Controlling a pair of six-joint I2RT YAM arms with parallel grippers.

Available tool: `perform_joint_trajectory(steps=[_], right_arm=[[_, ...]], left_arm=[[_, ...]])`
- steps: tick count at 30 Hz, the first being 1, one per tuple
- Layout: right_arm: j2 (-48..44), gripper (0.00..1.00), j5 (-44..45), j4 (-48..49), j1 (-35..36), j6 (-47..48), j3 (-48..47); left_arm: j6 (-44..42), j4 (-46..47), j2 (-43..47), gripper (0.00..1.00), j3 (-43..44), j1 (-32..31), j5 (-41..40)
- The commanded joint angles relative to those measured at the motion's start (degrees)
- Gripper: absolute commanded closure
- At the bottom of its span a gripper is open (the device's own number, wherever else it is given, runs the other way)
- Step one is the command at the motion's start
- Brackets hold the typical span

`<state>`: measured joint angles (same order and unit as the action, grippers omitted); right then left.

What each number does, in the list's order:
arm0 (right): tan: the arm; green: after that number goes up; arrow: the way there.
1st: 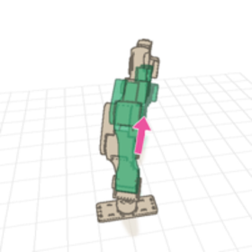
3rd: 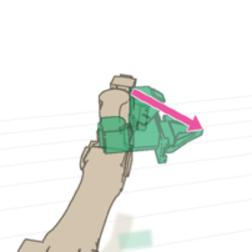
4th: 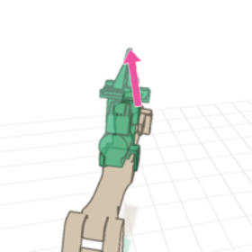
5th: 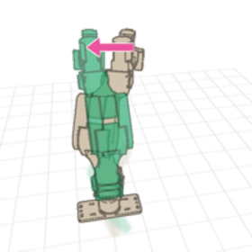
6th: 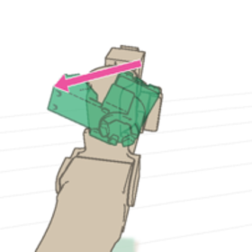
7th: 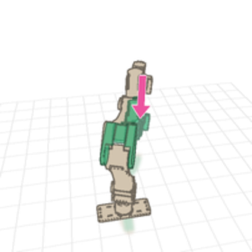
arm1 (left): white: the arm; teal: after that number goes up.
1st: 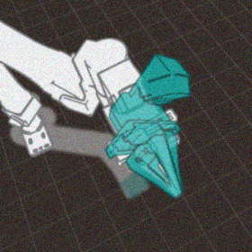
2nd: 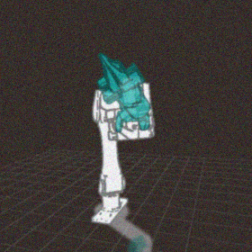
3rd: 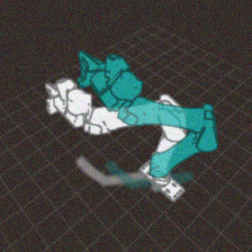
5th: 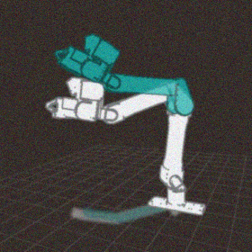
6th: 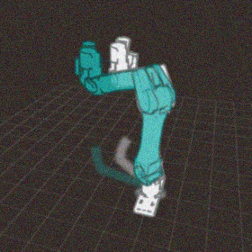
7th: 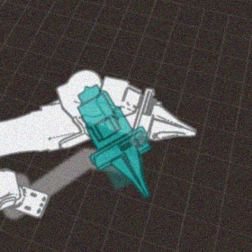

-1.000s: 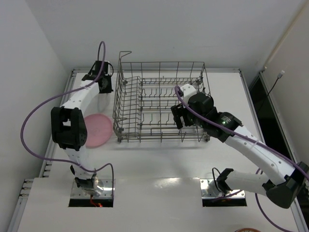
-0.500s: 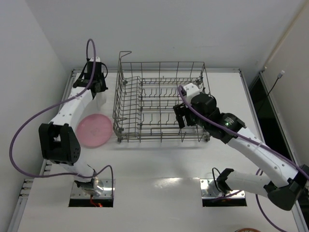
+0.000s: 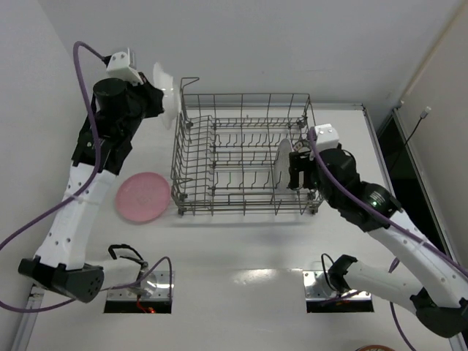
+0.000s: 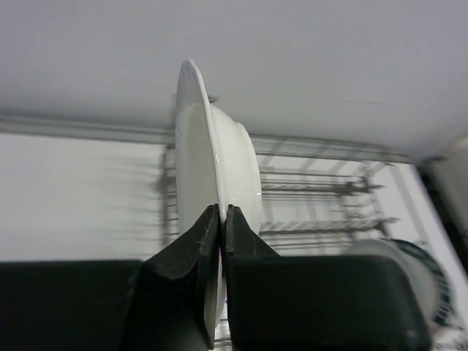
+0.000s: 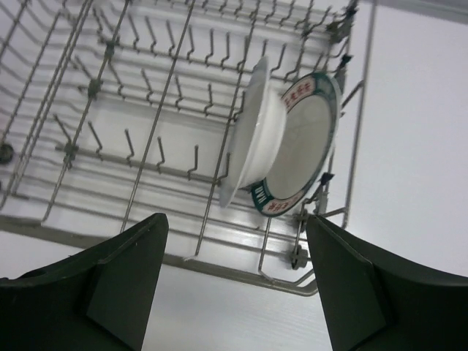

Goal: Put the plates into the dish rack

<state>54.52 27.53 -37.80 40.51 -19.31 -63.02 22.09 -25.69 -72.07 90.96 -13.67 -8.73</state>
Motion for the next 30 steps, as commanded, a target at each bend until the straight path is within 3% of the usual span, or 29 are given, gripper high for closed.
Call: perform_joint_trajectory(steps=[1,5,12,19,30], right_arm=[[-4.4,0.26,6.7,1.3,-1.0,-4.1,0.2],[-7.3,0.23,9.3,1.3,-1.0,-5.5,0.8],[-10.4,0.19,14.2,-1.0,-1.5,-6.1,0.3],[-11.1,0.19,15.3,-2.3,-1.5,-5.6,0.8],[-11.7,0.18,15.8,-2.3,-1.5,-4.9,0.8]], left_arm=[[7.5,8.9,3.5,1.00,0.4,-5.0,10.9],[12.0,16.8,1.6,1.00,-3.5,-15.0,11.1],[15.4,27.2,-2.8,1.00,-10.1,-27.6,4.3],[17.3,28.5,-11.3,1.00,-8.3,-33.0,0.4],[20.0,35.4,-17.8,1.00,-11.5,-38.9,-8.3]])
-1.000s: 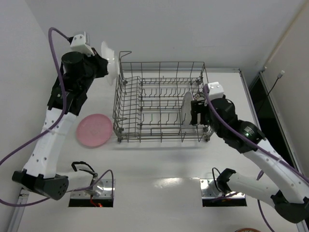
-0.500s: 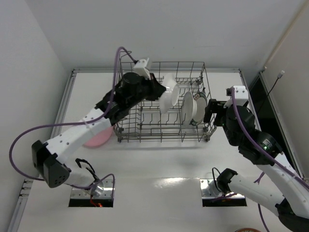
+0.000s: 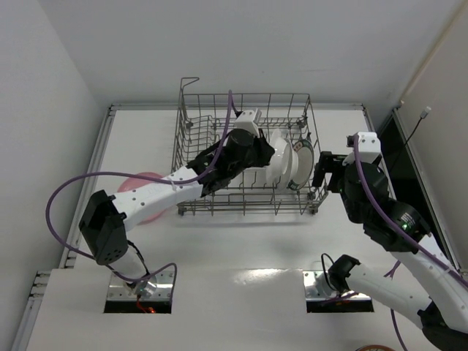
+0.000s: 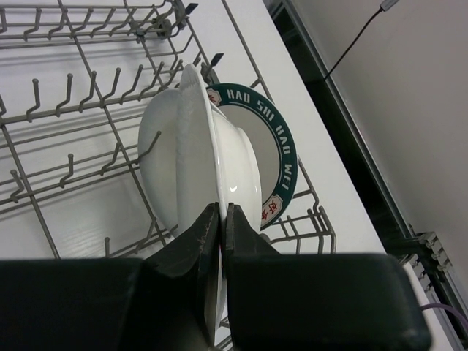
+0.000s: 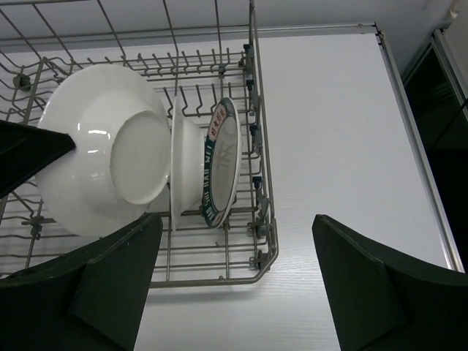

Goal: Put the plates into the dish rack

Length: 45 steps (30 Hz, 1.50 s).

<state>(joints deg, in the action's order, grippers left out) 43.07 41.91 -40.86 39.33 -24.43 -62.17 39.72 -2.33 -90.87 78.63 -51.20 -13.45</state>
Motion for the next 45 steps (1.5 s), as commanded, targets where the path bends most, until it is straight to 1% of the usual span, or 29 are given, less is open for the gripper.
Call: perform_joint_trajectory(steps=[1,7,10,14,15,16,17,18,19,20,22,26,27,30,39,41,45], right_arm=[[-0.3,0.18,1.4,0.8,-0.3,0.2,-0.1],[-1.3,0.17,2.5,-0.3,-0.3,0.8,-0.1],[-1.3,0.15,3.0,-0.3,-0.3,0.8,-0.1],[-1.3,0.15,2.5,-0.3,-0.3,0.8,0.5],[-1.3,0.15,1.9,-0.3,-0.3,1.3,0.5],[-1.3,0.15,1.9,-0.3,-0.3,1.3,1.1],[-1.3,0.15,1.3,0.3,-0.3,1.3,1.1],[-1.3,0.15,1.3,0.3,-0.3,1.3,1.1],[-1.3,0.15,1.3,0.3,-0.3,1.3,1.1],[-0.7,0.15,0.8,0.3,-0.3,1.3,1.1],[-0.7,0.15,0.8,0.3,-0.3,1.3,1.1],[-0.7,0.15,0.8,0.3,-0.3,1.3,1.1],[-0.7,0.15,0.8,0.3,-0.3,1.3,1.1],[-0.7,0.15,0.3,0.3,-0.3,1.3,1.1],[-0.2,0.15,0.3,0.3,-0.3,1.3,0.6],[-0.2,0.15,0.3,0.3,-0.3,1.3,0.6],[0.3,0.15,0.3,0.3,-0.3,1.3,0.6]], left_arm=[[2.4,12.6,0.3,1.00,0.8,-1.4,-3.6],[6.2,11.2,-1.9,1.00,0.8,-2.4,-9.2],[6.9,10.5,-3.2,1.00,0.8,-2.4,-10.1],[9.0,10.5,-3.7,1.00,-1.3,-2.4,-11.2],[9.5,10.5,-3.7,0.98,-1.3,-2.4,-11.2],[9.5,10.5,-3.7,0.95,-1.3,-2.4,-11.2],[9.5,10.5,-3.7,0.88,-1.3,-2.4,-10.5],[9.5,9.8,-4.4,0.85,-1.3,-2.4,-10.5],[9.5,9.1,-4.4,0.82,-0.4,-2.4,-10.5],[9.5,8.3,-5.7,0.77,1.2,-2.9,-10.5],[9.0,5.1,-6.8,0.72,2.9,-2.9,-10.5],[8.4,3.6,-7.3,0.49,4.1,-4.1,-11.7],[8.4,3.6,-7.3,0.40,4.1,-4.1,-11.7],[8.4,3.6,-7.3,0.32,4.6,-4.6,-11.7],[8.4,3.6,-7.8,0.32,5.1,-6.4,-12.9],[7.1,3.0,-7.3,0.32,6.8,-6.9,-14.6],[5.4,-0.9,-7.3,0.31,11.2,-6.9,-16.8]])
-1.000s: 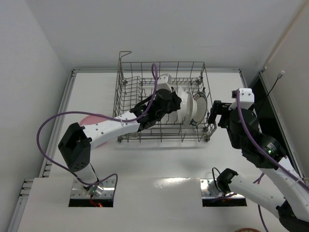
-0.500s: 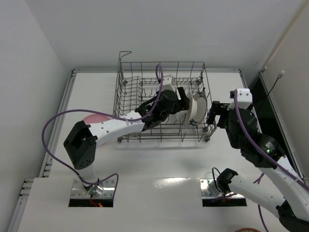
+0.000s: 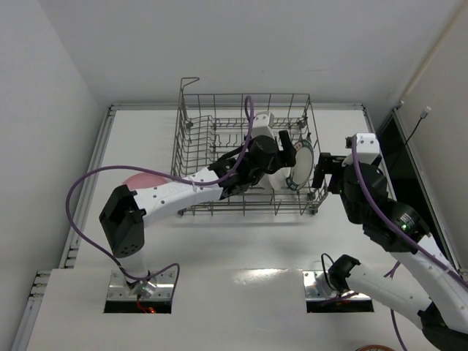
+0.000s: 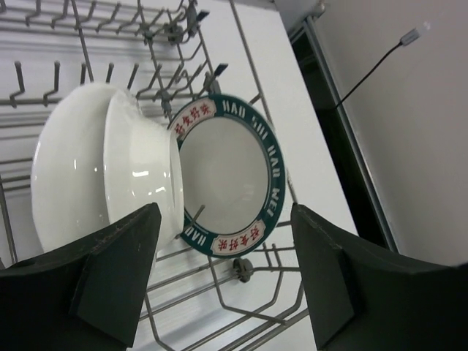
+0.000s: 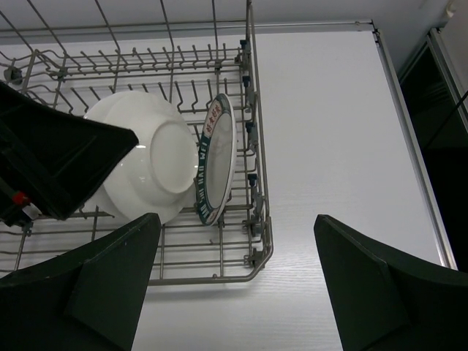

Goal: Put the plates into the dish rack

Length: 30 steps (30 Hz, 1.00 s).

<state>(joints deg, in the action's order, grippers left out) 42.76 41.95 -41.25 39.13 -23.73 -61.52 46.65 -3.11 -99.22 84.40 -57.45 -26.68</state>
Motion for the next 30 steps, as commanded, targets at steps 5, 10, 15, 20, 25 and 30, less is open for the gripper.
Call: perform_joint_trajectory(steps=[5,10,15,20,25,30], right_arm=[[0.7,0.15,0.2,0.7,-0.1,0.6,-0.6],[0.7,0.15,-0.3,0.7,-0.1,0.6,-0.1],[0.7,0.15,-0.9,0.7,-0.1,0.6,-0.1],[1.3,0.18,-2.6,0.7,-0.1,1.8,-0.1],[2.8,0.20,-4.5,1.3,-0.1,1.8,-0.8],[2.8,0.20,-4.0,1.3,-0.1,1.3,-0.8]], left_arm=[[-1.0,-9.5,-0.3,0.15,7.6,0.4,-9.4],[1.5,-12.1,-1.5,0.15,6.4,5.6,-4.6],[2.0,-11.5,-3.5,0.15,5.2,8.3,1.7],[2.0,-10.0,-4.3,0.18,2.8,10.3,3.3],[1.4,-2.2,-2.0,0.29,-2.8,13.3,11.2],[0.9,0.5,-2.0,0.36,-5.2,13.9,15.6]])
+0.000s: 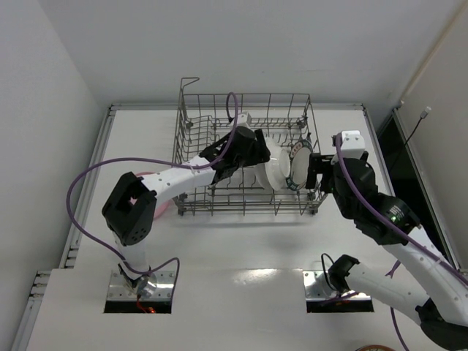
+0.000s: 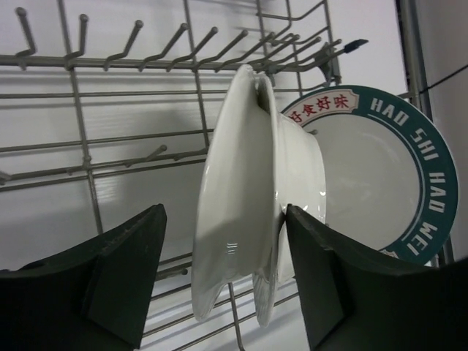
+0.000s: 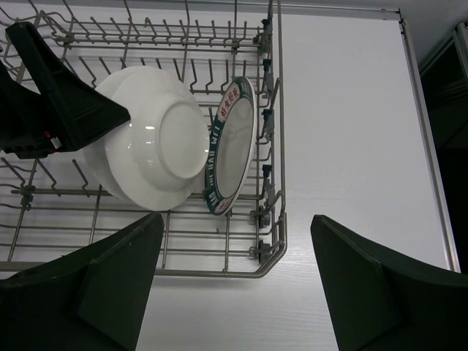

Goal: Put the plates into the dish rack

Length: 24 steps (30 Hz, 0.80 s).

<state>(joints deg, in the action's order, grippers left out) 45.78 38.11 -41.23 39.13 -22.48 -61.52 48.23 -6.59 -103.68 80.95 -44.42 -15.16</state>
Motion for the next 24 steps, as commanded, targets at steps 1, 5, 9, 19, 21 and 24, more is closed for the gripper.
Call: perform_joint_trajectory(steps=[1,5,9,19,21,24], right_arm=[[0.3,0.20,-0.1,1.2,-0.1,0.1,-0.8],[0.3,0.20,-0.8,1.2,-0.1,0.1,-0.8],[0.8,0.20,-1.3,1.2,-0.1,-0.5,-0.8],[1.9,0.20,-1.9,2.4,-0.1,-0.5,-0.8],[2.4,0.20,-1.9,2.4,-0.1,-0.5,-0.8],[2.4,0.20,-2.4,2.4,-0.1,-0.5,-1.3]], left_arm=[[-0.7,5.9,3.0,0.39,-3.2,1.4,4.7],[-0.7,9.3,4.1,0.43,-5.8,1.9,6.9],[-0.7,11.2,4.1,0.57,-6.3,1.9,8.5],[-1.3,12.4,2.4,0.48,1.4,-1.5,12.3],[-1.3,11.8,0.8,0.43,4.9,-2.4,13.5],[-1.3,11.2,-2.1,0.39,8.1,-3.9,14.7]])
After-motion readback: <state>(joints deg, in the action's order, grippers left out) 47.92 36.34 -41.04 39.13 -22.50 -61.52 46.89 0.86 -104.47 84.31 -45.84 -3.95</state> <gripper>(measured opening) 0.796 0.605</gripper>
